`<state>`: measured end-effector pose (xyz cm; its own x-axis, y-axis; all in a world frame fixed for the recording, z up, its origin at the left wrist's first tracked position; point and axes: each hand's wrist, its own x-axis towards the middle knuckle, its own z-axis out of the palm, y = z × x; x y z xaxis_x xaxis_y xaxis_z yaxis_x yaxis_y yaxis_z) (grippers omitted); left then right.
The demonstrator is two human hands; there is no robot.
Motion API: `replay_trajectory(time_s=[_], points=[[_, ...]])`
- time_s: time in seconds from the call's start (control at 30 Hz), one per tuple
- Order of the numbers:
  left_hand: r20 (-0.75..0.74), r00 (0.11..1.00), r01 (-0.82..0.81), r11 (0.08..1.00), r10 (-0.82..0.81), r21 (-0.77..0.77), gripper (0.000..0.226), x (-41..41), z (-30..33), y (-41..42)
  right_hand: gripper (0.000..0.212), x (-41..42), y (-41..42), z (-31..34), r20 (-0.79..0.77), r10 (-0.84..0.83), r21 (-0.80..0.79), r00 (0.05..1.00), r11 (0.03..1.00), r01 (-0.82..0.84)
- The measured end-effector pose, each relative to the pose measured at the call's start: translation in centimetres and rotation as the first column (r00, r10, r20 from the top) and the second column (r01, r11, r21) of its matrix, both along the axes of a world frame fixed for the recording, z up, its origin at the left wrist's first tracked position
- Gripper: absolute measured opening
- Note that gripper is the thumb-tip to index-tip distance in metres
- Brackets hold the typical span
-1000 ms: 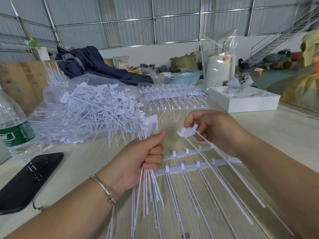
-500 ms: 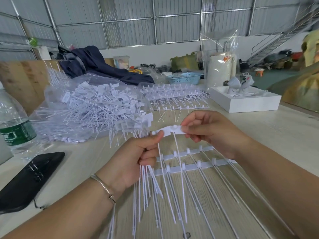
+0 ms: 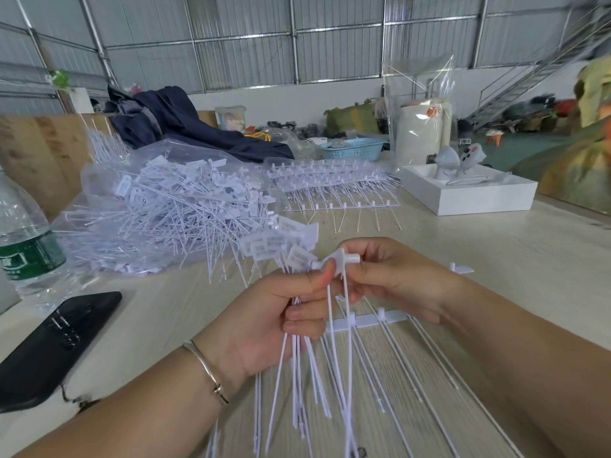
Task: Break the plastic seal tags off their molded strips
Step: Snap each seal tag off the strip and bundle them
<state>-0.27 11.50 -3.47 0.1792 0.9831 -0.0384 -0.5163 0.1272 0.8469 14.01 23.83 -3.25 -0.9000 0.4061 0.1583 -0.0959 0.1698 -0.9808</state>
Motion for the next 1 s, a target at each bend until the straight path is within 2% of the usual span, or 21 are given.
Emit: replay_trajectory(time_s=[0.03,0.07,0.13,0.23,0.33,0.43,0.53,0.63,0.8,0.93,1.0], points=[[-0.003,1.000,0.000,1.000,0.000,-0.001,0.055,-0.1,0.1,0.0,0.068,-0.1,-0.1,-0.1,-0.009,-0.010,-0.014,1.000,1.000,0.010],[-0.014,1.000,-0.008,1.000,0.008,-0.001,0.053,-0.2,0.2,0.0,0.070,-0.1,-0.1,-0.1,-0.018,-0.018,-0.021,1.000,1.000,0.018],[-0.026,0.999,-0.027,1.000,0.027,0.013,0.041,-0.4,0.3,0.0,0.048,0.0,-0.2,0.1,-0.048,-0.004,-0.033,0.999,0.999,0.002],[-0.043,0.997,-0.063,0.996,0.065,0.057,0.008,-0.2,0.5,0.0,0.016,0.3,-0.1,0.6,-0.111,0.016,-0.087,0.994,0.996,-0.026],[-0.034,0.990,-0.134,0.990,0.136,0.053,0.014,-0.3,0.3,0.2,0.003,0.5,0.1,0.9,-0.137,0.004,-0.150,0.991,0.988,-0.025],[-0.057,0.975,-0.213,0.975,0.216,0.059,0.022,-0.6,0.2,0.3,0.006,0.7,0.3,1.2,-0.124,0.009,-0.203,0.992,0.979,-0.034],[-0.047,0.956,-0.286,0.956,0.289,0.063,0.012,-0.7,0.0,0.4,0.010,0.9,0.4,1.4,-0.141,0.033,-0.240,0.989,0.969,-0.066],[-0.082,0.943,-0.320,0.947,0.322,0.042,0.011,-0.6,0.0,0.6,0.013,0.8,0.4,1.5,-0.182,-0.006,-0.246,0.983,0.968,-0.040],[-0.190,0.935,-0.301,0.954,0.299,0.021,0.027,-0.6,0.2,0.6,0.012,0.7,0.7,1.4,-0.158,-0.156,-0.182,0.975,0.975,0.127],[-0.127,0.941,-0.319,0.947,0.313,-0.029,0.027,-0.9,0.4,0.6,0.012,1.1,1.0,1.7,-0.097,-0.169,-0.039,0.981,0.985,0.166],[-0.123,0.937,-0.331,0.944,0.327,-0.014,0.026,-1.0,0.4,0.5,0.010,1.3,1.2,1.9,-0.117,-0.188,-0.043,0.975,0.982,0.184]])
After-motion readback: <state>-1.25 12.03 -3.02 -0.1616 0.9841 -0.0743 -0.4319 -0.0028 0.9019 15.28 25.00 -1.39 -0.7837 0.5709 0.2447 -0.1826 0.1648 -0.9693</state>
